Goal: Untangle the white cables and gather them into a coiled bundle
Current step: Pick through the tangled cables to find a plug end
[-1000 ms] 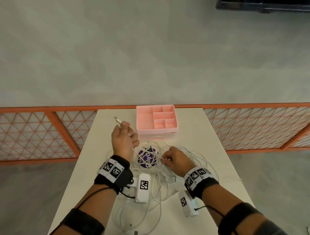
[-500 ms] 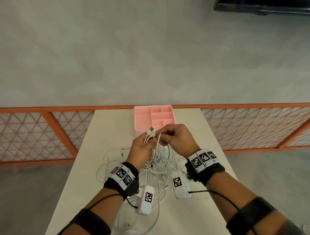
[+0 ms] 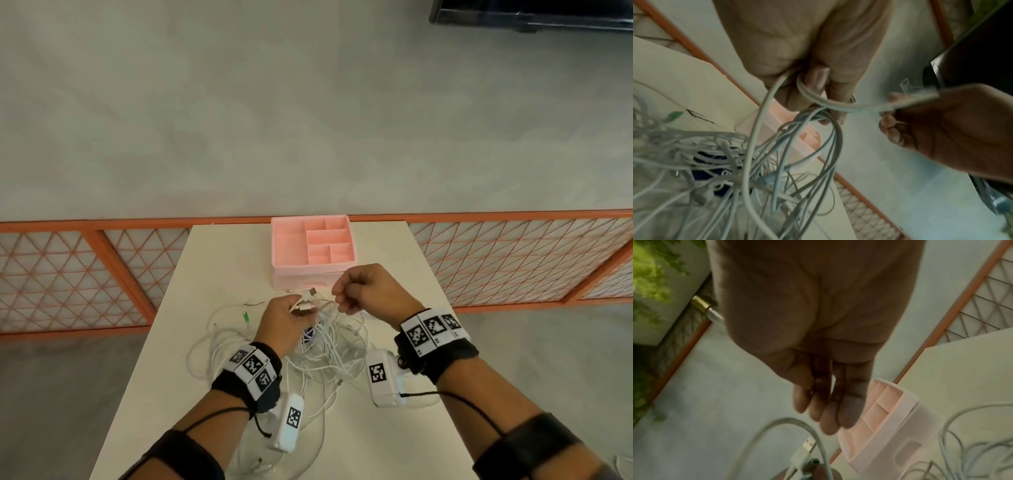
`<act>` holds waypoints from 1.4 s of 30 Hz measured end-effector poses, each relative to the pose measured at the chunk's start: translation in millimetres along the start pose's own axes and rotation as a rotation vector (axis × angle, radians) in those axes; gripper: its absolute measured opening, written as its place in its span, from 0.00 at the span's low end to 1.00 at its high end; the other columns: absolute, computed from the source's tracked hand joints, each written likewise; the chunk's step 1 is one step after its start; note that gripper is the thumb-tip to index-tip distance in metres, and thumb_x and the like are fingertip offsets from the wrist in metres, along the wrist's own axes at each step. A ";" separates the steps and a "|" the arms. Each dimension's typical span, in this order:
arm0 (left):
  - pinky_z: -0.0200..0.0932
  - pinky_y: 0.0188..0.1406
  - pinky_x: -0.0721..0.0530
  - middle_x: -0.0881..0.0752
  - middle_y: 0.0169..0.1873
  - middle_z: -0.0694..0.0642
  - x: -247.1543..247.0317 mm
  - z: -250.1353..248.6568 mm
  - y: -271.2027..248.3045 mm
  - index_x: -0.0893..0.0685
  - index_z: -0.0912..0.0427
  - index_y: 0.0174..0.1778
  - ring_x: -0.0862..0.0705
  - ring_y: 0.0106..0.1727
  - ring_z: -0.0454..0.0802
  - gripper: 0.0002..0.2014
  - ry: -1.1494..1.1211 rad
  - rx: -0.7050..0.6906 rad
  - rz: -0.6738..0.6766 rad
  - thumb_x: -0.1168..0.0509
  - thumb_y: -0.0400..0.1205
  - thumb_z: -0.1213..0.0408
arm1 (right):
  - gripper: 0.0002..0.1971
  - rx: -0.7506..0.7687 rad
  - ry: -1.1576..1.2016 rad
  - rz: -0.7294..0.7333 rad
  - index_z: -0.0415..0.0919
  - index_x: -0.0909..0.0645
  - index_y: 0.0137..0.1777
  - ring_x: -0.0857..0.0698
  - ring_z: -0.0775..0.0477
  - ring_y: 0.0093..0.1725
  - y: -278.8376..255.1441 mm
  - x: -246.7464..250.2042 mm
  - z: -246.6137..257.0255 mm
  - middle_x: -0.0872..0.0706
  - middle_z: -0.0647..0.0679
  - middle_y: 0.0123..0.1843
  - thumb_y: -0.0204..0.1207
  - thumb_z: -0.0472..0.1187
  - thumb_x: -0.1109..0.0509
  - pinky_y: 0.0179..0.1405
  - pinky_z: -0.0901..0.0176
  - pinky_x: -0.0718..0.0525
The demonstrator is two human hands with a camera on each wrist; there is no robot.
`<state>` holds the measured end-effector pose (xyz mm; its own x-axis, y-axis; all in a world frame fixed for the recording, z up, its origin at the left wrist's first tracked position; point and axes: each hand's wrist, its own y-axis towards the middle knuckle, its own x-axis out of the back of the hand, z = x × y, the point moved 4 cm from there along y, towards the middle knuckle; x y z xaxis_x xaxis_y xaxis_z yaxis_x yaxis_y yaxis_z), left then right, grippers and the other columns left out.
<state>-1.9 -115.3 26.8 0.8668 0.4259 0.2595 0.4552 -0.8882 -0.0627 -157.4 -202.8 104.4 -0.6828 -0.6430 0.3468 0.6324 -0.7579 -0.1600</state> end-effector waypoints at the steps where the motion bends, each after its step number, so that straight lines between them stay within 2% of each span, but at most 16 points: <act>1: 0.30 0.37 0.20 0.11 0.35 0.50 -5.8 1.9 -2.4 0.10 0.58 0.41 0.16 0.36 0.42 0.05 0.016 -0.001 0.018 0.21 0.74 0.70 | 0.08 -0.036 -0.111 -0.005 0.30 0.15 0.42 0.13 0.46 0.31 -0.7 -0.8 -2.1 0.12 0.37 0.34 0.80 0.34 0.33 0.46 0.44 0.12; 3: 0.34 0.40 0.17 0.11 0.35 0.50 -16.0 2.5 -7.1 0.10 0.56 0.41 0.15 0.36 0.45 0.06 0.020 0.002 0.039 0.22 0.74 0.70 | 0.17 -0.101 -0.411 0.067 0.33 0.15 0.42 0.11 0.49 0.28 -2.1 -8.8 -9.9 0.10 0.39 0.33 0.78 0.49 0.27 0.41 0.50 0.10; 5: 0.48 0.48 0.11 0.09 0.35 0.50 -20.9 5.4 -7.2 0.09 0.54 0.41 0.12 0.39 0.49 0.07 0.001 0.012 0.043 0.22 0.74 0.71 | 0.15 -0.151 -0.512 0.144 0.32 0.14 0.39 0.09 0.44 0.30 -2.6 -18.4 -17.6 0.10 0.40 0.33 0.79 0.46 0.28 0.40 0.48 0.08; 7: 0.57 0.50 0.11 0.09 0.35 0.49 -21.4 7.9 -7.1 0.09 0.51 0.40 0.12 0.39 0.48 0.09 -0.017 0.011 0.048 0.23 0.74 0.71 | 0.14 -0.098 -0.511 0.106 0.33 0.15 0.37 0.12 0.42 0.29 -1.7 -21.1 -19.4 0.12 0.43 0.31 0.79 0.41 0.31 0.38 0.48 0.11; 10: 0.50 0.49 0.11 0.09 0.36 0.47 -19.3 8.4 -7.5 0.11 0.47 0.39 0.12 0.40 0.45 0.12 -0.008 0.004 0.043 0.24 0.75 0.72 | 0.14 0.032 -0.471 0.018 0.42 0.14 0.34 0.20 0.56 0.25 -2.6 -18.8 -5.2 0.17 0.55 0.26 0.81 0.40 0.33 0.32 0.56 0.19; 13: 0.35 0.37 0.16 0.09 0.41 0.56 -12.1 11.1 -1.7 0.11 0.52 0.42 0.13 0.39 0.49 0.10 0.022 0.017 0.005 0.27 0.76 0.74 | 0.11 0.111 -0.281 -0.106 0.40 0.13 0.40 0.21 0.65 0.24 -4.6 -12.9 12.2 0.18 0.64 0.22 0.82 0.37 0.34 0.31 0.67 0.27; 14: 0.34 0.33 0.17 0.09 0.39 0.57 -8.1 12.9 0.9 0.11 0.54 0.42 0.14 0.37 0.50 0.09 0.022 0.031 -0.023 0.27 0.76 0.74 | 0.11 0.146 -0.173 -0.180 0.38 0.13 0.41 0.21 0.64 0.25 -5.2 -7.9 17.9 0.17 0.61 0.23 0.82 0.34 0.34 0.32 0.67 0.26; 16: 0.35 0.27 0.19 0.10 0.36 0.55 1.1 17.1 5.2 0.11 0.55 0.42 0.15 0.34 0.52 0.09 -0.006 0.090 -0.081 0.28 0.77 0.75 | 0.10 0.229 0.118 -0.289 0.33 0.14 0.42 0.19 0.53 0.29 -7.2 1.8 29.2 0.16 0.49 0.27 0.82 0.30 0.35 0.35 0.64 0.22; 19: 0.34 0.17 0.27 0.13 0.32 0.51 7.5 22.2 5.6 0.09 0.60 0.44 0.23 0.23 0.45 0.09 -0.045 0.188 -0.084 0.31 0.79 0.77 | 0.09 0.293 0.543 -0.232 0.33 0.18 0.42 0.20 0.43 0.33 -10.4 7.5 40.3 0.19 0.41 0.31 0.82 0.31 0.37 0.35 0.59 0.20; 21: 0.32 0.14 0.33 0.13 0.31 0.50 7.0 24.9 4.6 0.10 0.66 0.46 0.29 0.15 0.41 0.05 -0.090 0.223 -0.065 0.30 0.79 0.77 | 0.09 0.223 0.649 -0.174 0.33 0.20 0.41 0.22 0.43 0.31 -8.7 8.2 37.4 0.22 0.41 0.30 0.82 0.30 0.38 0.34 0.55 0.20; 25: 0.33 0.13 0.32 0.14 0.30 0.53 9.4 23.5 2.3 0.12 0.69 0.45 0.30 0.13 0.38 0.02 -0.113 0.197 -0.075 0.28 0.79 0.74 | 0.10 -0.043 0.292 -0.327 0.32 0.19 0.40 0.27 0.45 0.25 -2.3 23.9 4.8 0.25 0.43 0.28 0.80 0.30 0.40 0.31 0.53 0.19; 28: 0.30 0.17 0.30 0.11 0.35 0.55 6.0 22.6 4.3 0.12 0.69 0.43 0.27 0.16 0.37 0.04 -0.067 0.149 -0.020 0.26 0.79 0.70 | 0.10 -0.150 0.280 -0.328 0.32 0.19 0.41 0.28 0.47 0.23 -2.8 26.1 -16.4 0.26 0.43 0.28 0.80 0.31 0.41 0.31 0.53 0.19; 31: 0.35 0.22 0.30 0.11 0.41 0.61 0.1 19.3 5.0 0.14 0.69 0.45 0.30 0.21 0.40 0.15 -0.040 0.103 -0.031 0.24 0.78 0.58 | 0.10 -0.117 0.350 -0.212 0.33 0.20 0.38 0.26 0.44 0.26 -5.0 14.0 -17.3 0.25 0.42 0.29 0.79 0.31 0.40 0.31 0.53 0.20; 35: 0.35 0.22 0.25 0.13 0.37 0.53 -7.7 5.2 6.5 0.19 0.72 0.46 0.25 0.21 0.37 0.11 -0.144 0.087 -0.131 0.28 0.82 0.66 | 0.12 -0.057 0.355 -0.027 0.36 0.23 0.34 0.25 0.43 0.29 -9.3 -2.2 -7.1 0.25 0.42 0.30 0.79 0.32 0.40 0.31 0.54 0.20; 38: 0.38 0.20 0.28 0.16 0.31 0.53 -13.8 -6.2 6.4 0.21 0.67 0.44 0.28 0.21 0.45 0.10 -0.229 0.078 -0.108 0.28 0.82 0.66 | 0.10 -0.050 0.363 0.088 0.36 0.24 0.33 0.24 0.42 0.30 -13.5 -9.6 -1.2 0.25 0.41 0.29 0.75 0.35 0.38 0.33 0.53 0.19; 42: 0.38 0.19 0.26 0.09 0.32 0.52 -20.2 -9.8 2.9 0.24 0.62 0.40 0.23 0.20 0.45 0.09 -0.183 0.044 0.007 0.30 0.83 0.71 | 0.12 -0.095 0.053 0.005 0.38 0.20 0.34 0.19 0.43 0.33 -13.0 1.1 0.5 0.19 0.40 0.35 0.79 0.35 0.38 0.35 0.54 0.18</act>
<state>-20.1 -128.3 30.8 0.8906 0.4478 0.0798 0.4543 -0.8844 -0.1069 -166.1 -193.6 107.3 -0.7001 -0.6496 0.2965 0.5999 -0.7603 -0.2492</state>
